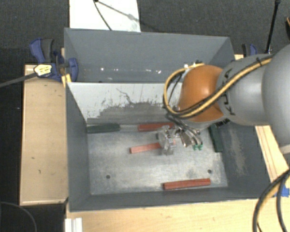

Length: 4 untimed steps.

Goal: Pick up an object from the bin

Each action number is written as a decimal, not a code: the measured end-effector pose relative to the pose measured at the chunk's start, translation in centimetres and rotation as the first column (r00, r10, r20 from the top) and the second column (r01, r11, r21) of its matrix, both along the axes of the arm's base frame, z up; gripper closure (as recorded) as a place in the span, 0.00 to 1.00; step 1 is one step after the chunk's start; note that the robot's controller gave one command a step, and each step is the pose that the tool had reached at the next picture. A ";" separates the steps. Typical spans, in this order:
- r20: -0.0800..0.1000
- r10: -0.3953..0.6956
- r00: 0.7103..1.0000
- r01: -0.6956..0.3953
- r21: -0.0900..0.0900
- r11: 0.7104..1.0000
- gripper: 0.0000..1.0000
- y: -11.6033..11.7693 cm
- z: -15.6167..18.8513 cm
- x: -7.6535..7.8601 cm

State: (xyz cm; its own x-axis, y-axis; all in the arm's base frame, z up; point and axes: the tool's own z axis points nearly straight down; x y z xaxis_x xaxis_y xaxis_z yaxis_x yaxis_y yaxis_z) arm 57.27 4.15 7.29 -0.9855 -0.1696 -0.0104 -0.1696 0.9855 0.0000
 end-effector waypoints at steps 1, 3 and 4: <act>0.000 0.039 0.999 -0.039 -0.002 0.999 1.00 -2.0 10.8 -2.9; -0.010 0.130 0.991 -0.130 0.000 0.991 0.00 -0.5 -0.6 -1.5; -0.006 0.132 0.991 -0.132 -0.002 0.991 1.00 -0.5 -0.1 -1.4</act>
Offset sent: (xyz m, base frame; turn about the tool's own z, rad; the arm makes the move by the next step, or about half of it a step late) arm -0.0308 -0.0196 0.1025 -0.0416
